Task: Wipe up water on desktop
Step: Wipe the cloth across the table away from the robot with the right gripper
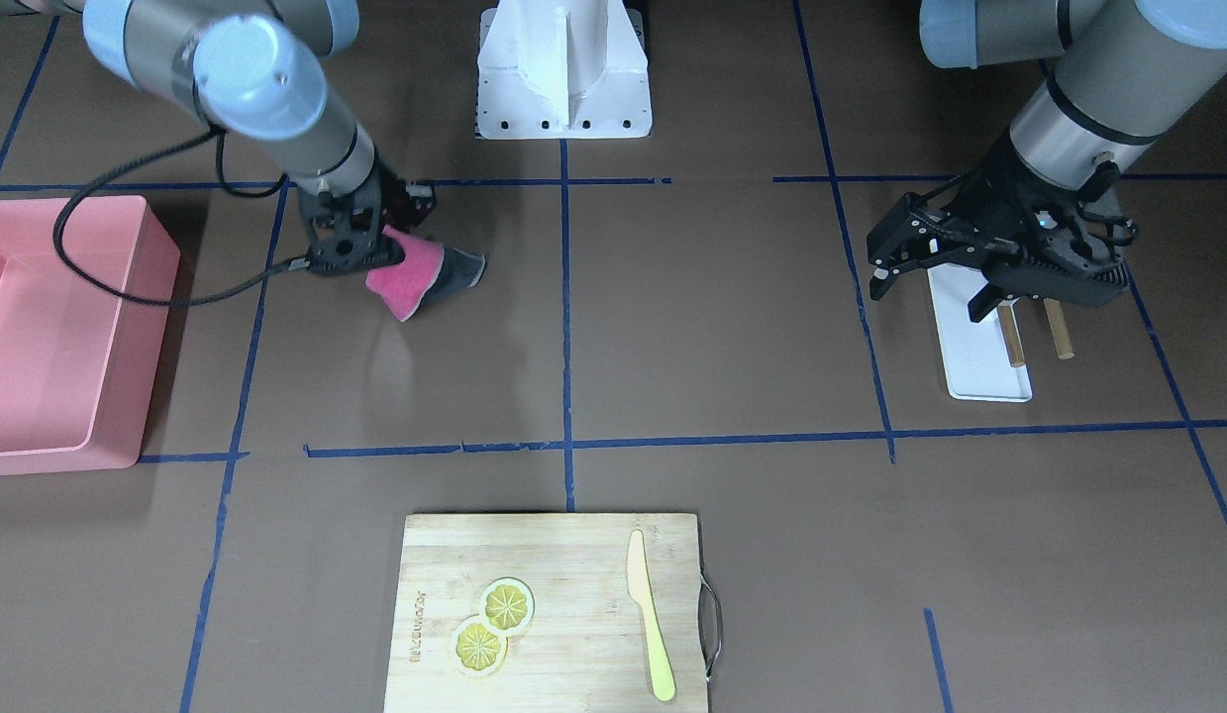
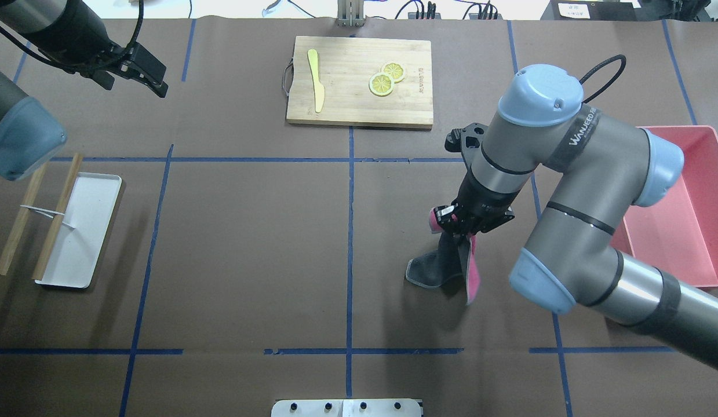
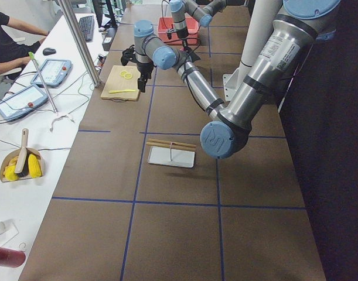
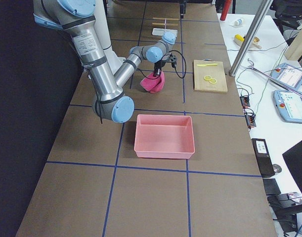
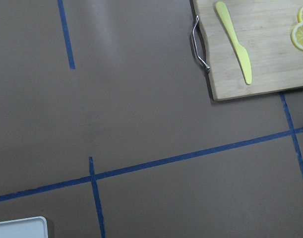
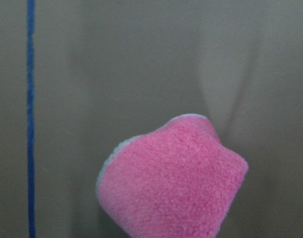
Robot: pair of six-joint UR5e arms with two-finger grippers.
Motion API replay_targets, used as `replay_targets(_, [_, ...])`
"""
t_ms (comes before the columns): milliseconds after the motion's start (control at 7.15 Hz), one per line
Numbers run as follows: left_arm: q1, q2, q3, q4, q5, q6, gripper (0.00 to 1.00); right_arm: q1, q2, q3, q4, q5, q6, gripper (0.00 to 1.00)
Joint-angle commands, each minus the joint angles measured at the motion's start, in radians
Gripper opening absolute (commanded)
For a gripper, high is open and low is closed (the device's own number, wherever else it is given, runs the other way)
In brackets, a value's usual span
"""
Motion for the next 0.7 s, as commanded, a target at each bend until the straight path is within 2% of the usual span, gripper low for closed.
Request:
replay_targets(0, [0.0, 0.001, 0.001, 0.0, 0.0, 0.0, 0.99, 0.087, 0.002, -0.118, 0.042, -0.001, 0.006, 0.0])
replay_targets(280, [0.0, 0.001, 0.001, 0.0, 0.0, 0.0, 0.99, 0.182, 0.005, -0.252, 0.157, -0.003, 0.006, 0.0])
replay_targets(560, [0.0, 0.007, -0.002, 0.0, 0.0, 0.0, 0.99, 0.262, 0.01, -0.327, 0.187, -0.012, 0.01, 0.0])
